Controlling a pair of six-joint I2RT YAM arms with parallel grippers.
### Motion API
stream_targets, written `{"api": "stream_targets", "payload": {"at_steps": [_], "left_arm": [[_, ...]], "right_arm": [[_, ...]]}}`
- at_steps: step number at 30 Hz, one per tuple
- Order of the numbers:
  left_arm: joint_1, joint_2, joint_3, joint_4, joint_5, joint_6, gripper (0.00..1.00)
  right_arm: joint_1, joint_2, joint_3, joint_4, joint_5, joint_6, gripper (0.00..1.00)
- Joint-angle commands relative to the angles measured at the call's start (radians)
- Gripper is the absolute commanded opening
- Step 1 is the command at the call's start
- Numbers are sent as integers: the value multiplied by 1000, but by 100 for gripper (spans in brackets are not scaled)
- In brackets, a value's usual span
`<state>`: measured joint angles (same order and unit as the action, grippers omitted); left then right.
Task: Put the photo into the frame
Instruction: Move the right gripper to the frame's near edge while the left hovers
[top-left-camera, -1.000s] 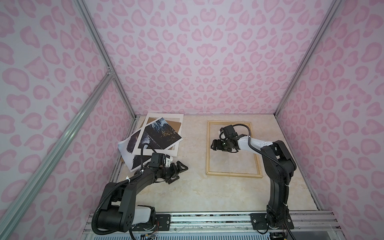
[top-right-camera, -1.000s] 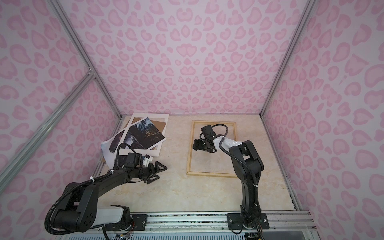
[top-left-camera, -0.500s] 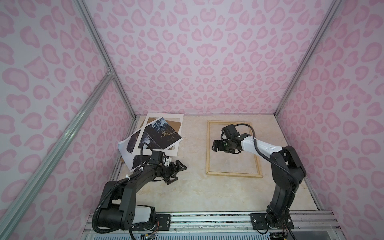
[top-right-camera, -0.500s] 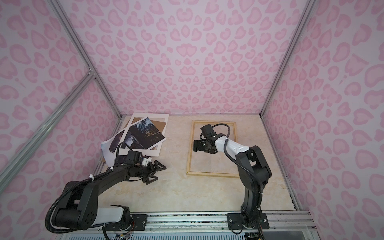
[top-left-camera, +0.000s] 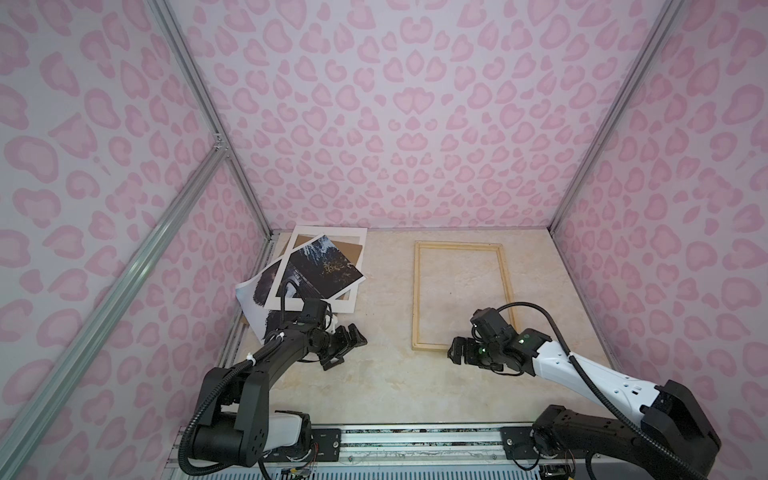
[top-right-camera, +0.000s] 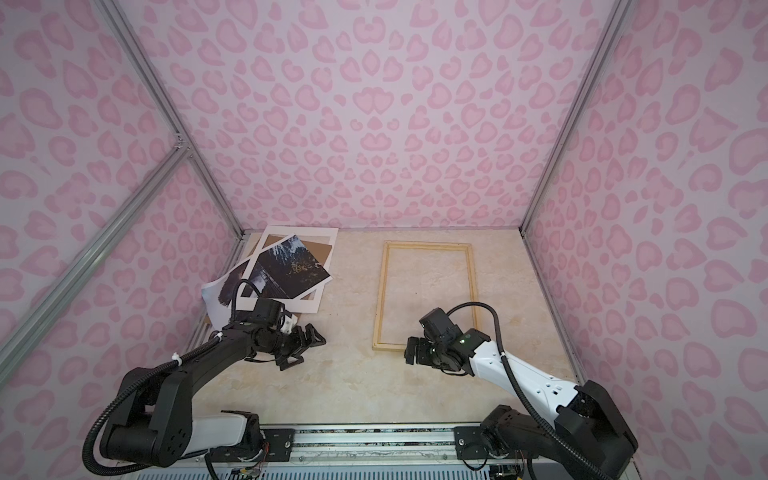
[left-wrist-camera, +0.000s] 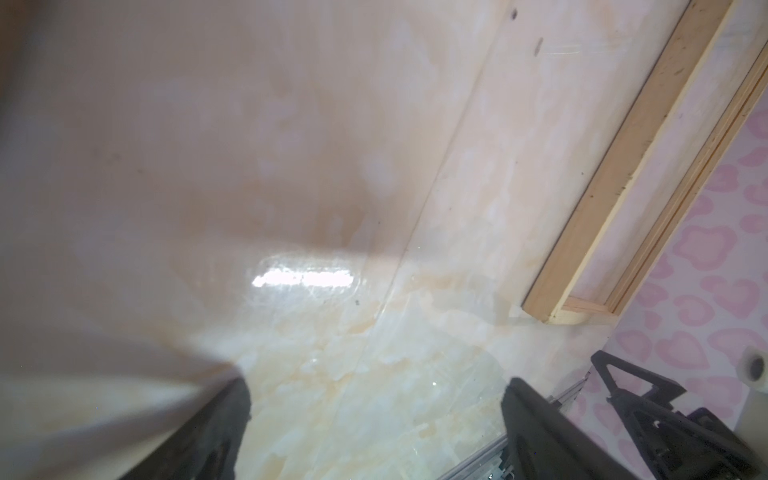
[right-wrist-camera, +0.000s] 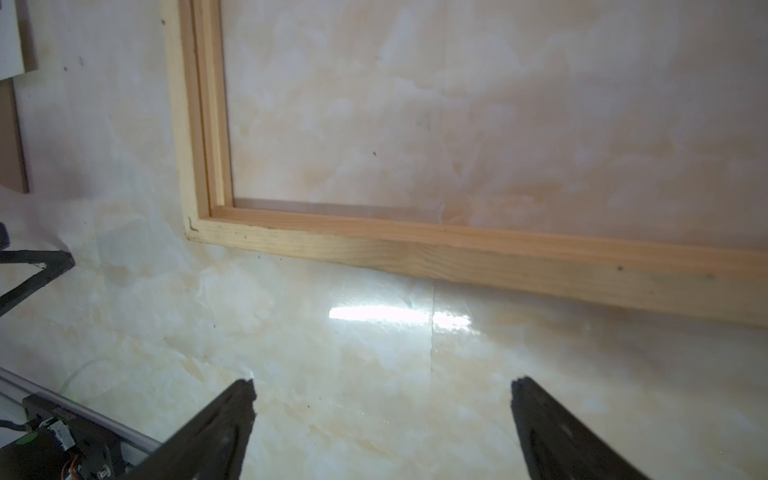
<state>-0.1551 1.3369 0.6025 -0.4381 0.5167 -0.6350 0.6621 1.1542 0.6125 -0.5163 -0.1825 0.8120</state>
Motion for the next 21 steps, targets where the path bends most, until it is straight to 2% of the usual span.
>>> {"api": "stream_targets", "payload": {"at_steps": [1, 5, 12, 16, 18, 21], "left_arm": [[-7, 9, 5, -8, -9, 9, 97], [-9, 18, 6, -1, -15, 5, 98], [-13, 31, 4, 3, -24, -5, 98], [-78, -94, 83, -97, -152, 15, 97], [-127, -122, 114, -99, -154, 6, 97], [-202, -76, 122, -42, -123, -35, 97]], "right_arm": [[19, -14, -62, 57, 13, 108, 98], [6, 66, -65, 120, 4, 95, 98], [-46, 221, 38, 185, -15, 50, 98], [-51, 255, 79, 180, -7, 47, 99], [-55, 265, 76, 189, -17, 51, 98], [-62, 272, 65, 197, -19, 53, 98]]}}
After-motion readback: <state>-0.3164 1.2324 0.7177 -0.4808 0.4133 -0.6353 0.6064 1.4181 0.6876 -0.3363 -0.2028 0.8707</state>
